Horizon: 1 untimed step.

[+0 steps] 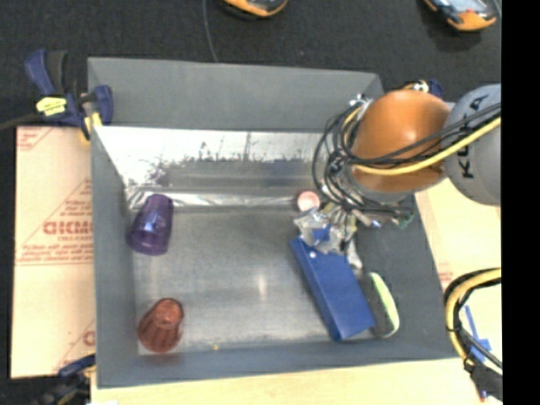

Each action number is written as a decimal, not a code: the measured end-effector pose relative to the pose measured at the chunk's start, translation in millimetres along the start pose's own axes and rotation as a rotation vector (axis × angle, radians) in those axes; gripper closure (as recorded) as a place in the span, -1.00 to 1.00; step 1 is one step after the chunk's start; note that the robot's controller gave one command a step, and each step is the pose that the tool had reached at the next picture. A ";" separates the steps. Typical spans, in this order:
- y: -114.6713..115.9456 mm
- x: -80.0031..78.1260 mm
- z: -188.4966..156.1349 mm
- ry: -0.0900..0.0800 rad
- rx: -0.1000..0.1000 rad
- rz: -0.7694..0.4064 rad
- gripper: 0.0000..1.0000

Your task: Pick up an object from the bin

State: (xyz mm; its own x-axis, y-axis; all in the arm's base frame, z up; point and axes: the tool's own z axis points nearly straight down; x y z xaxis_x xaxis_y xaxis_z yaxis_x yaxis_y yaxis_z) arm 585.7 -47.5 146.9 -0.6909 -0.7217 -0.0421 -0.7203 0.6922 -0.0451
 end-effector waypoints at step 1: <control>-16.3 -1.6 -62.7 0.000 0.000 0.000 1.00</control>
Offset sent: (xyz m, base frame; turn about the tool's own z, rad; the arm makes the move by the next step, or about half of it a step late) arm 0.0097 0.0064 0.0017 -0.3511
